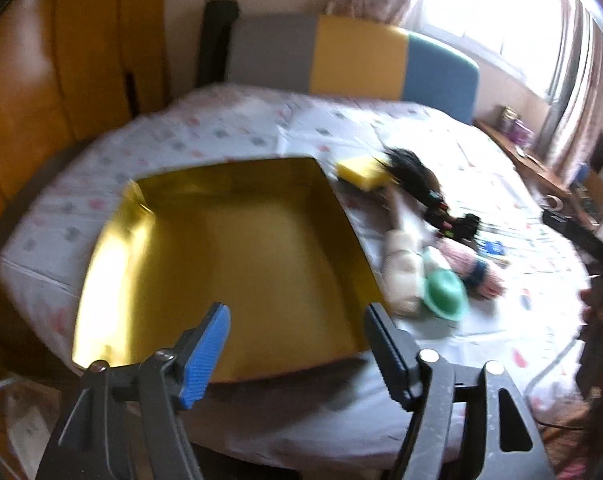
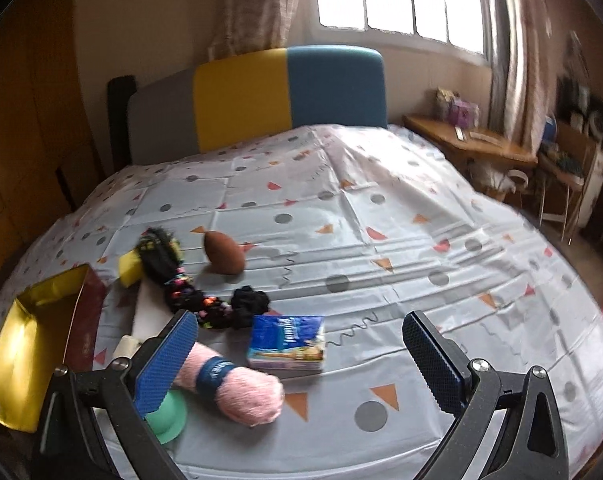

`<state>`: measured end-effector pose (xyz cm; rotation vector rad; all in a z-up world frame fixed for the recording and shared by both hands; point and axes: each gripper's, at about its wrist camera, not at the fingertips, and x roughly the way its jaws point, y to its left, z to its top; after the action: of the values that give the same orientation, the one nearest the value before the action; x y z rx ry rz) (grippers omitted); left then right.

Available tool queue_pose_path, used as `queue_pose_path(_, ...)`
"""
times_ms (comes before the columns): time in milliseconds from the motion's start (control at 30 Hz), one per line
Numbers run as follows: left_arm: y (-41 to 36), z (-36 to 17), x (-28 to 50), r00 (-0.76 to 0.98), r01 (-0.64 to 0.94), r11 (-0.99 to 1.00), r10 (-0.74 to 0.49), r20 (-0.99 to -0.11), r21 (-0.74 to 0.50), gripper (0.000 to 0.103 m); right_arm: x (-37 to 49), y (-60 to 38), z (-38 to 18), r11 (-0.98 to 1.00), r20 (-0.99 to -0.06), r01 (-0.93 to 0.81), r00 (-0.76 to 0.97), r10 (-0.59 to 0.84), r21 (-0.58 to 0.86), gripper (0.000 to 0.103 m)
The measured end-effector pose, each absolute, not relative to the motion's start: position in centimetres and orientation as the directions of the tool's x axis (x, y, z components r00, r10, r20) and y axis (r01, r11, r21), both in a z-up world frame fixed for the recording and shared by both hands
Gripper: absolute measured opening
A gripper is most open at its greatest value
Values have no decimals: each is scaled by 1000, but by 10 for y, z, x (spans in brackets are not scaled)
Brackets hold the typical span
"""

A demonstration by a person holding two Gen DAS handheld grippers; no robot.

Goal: Organize soft objects
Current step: 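Grasp the beige rolled mesh cloth with the left tool while the right tool moves toward the green hat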

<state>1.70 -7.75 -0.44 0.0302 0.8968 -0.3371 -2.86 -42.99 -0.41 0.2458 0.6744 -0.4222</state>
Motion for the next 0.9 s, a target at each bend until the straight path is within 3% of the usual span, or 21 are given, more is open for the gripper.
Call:
queue_pose_path(267, -139, -10, 25, 464, 506, 850, -415, -782, -150, 69, -35, -480, -33, 785, -716, 562, 658, -233, 261, 103)
queue_pose_path(400, -167, -11, 40, 392, 565, 806, -450, -802, -176, 69, -33, -480, -37, 785, -727, 553, 656, -203, 279, 103)
queue_pose_path(467, -183, -15, 51, 355, 591, 790, -438, -826, -165, 67, -32, -478, -36, 791, -725, 547, 658, -204, 274, 103)
queue_pose_path(633, -217, -32, 81, 295, 627, 770, -375, -879, -118, 49, -31, -474, -34, 804, -721, 532, 664, -201, 266, 103)
queue_pose_path(900, -243, -54, 123, 207, 618, 778, -302, -931, -114, 43, -30, -477, -35, 802, -729, 528, 661, -181, 279, 103)
